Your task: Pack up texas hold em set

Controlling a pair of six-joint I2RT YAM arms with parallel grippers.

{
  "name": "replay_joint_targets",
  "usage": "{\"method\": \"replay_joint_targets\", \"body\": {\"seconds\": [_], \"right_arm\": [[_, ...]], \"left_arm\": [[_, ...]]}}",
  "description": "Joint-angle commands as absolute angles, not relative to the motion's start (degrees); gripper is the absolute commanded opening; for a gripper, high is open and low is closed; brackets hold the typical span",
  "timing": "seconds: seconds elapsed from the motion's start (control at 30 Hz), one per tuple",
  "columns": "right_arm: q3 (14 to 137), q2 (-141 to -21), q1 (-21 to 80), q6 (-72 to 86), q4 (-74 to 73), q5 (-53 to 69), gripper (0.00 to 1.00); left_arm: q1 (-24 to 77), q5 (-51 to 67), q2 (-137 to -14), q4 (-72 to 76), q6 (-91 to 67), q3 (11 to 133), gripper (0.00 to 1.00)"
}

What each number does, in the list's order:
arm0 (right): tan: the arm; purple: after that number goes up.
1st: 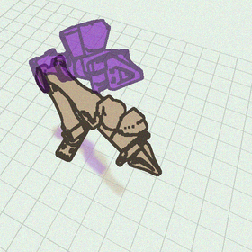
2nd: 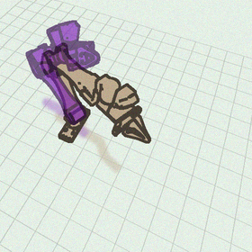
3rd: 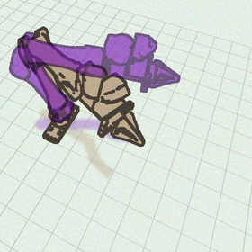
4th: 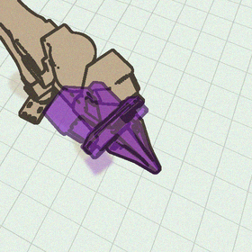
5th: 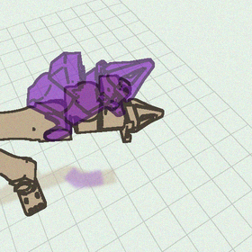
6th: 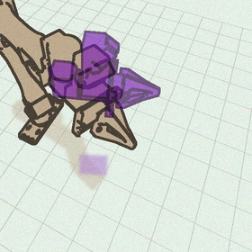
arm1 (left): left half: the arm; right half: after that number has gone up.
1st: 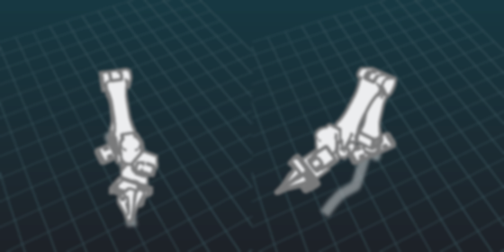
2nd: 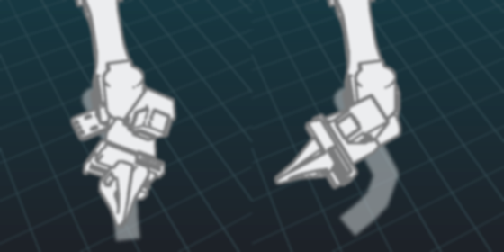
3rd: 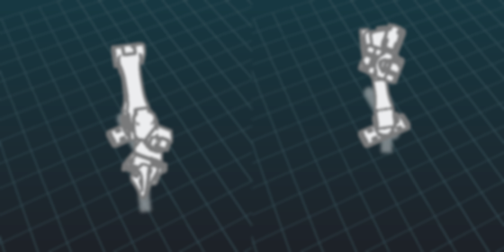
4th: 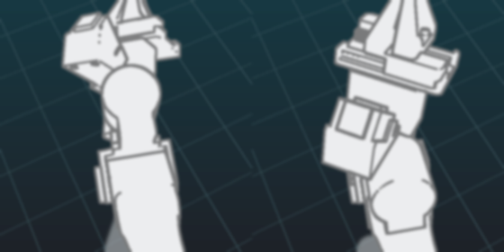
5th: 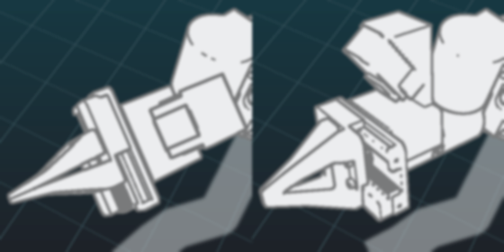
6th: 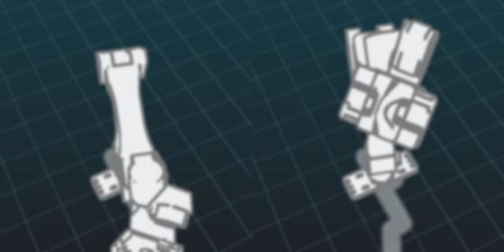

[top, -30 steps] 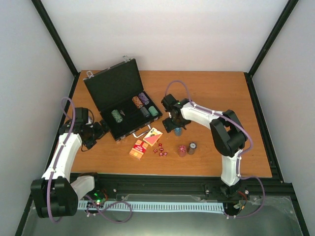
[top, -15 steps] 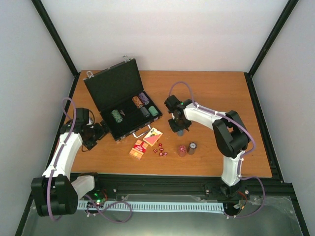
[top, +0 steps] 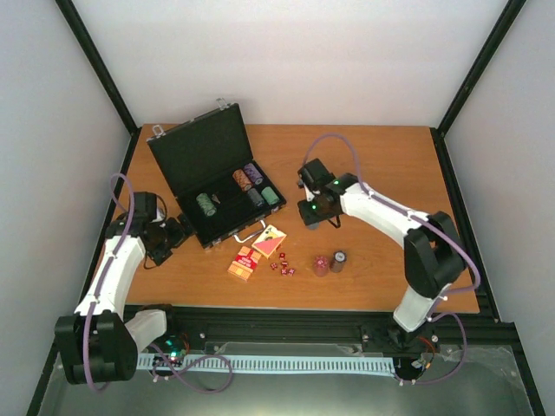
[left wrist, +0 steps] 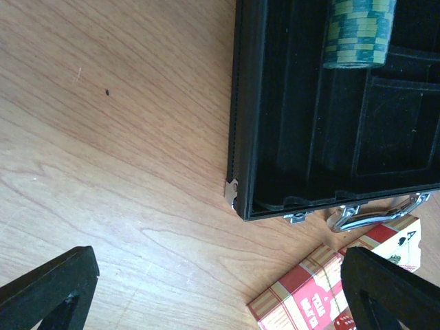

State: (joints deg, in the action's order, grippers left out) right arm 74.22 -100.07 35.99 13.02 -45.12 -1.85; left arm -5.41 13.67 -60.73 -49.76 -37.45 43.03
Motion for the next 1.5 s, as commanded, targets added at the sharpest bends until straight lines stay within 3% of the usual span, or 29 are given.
{"method": "replay_joint_targets", "body": {"seconds": [0.0,0.33,0.67,1.1,1.47], "right_arm": [[75.3,-94.1,35.9,14.3,-36.1,3.1,0.17],[89.8,-108.0,46.0,14.7,-18.3,9.4,0.16],[104.8,-123.7,50.2,17.6,-14.6,12.5,0.15],[105.7,-128.7,54.6,20.3,-14.4,10.7,0.15],[104.1,-133.7,54.8,21.8,-8.6,1.7,0.14]], "left_arm": [[-5.7,15.1,-59.7,-48.5,-36.4,42.3,1.00],[-5.7,12.5,-60.5,-48.9,-35.9,42.9,1.00],[-5.8,6.1,-65.5,-52.6,-39.6,46.9,1.00],[-6.0,3.9,-68.8,-54.0,-37.4,52.2,1.00],[-5.9,6.4,-66.9,-52.7,-37.0,51.3,1.00]]}}
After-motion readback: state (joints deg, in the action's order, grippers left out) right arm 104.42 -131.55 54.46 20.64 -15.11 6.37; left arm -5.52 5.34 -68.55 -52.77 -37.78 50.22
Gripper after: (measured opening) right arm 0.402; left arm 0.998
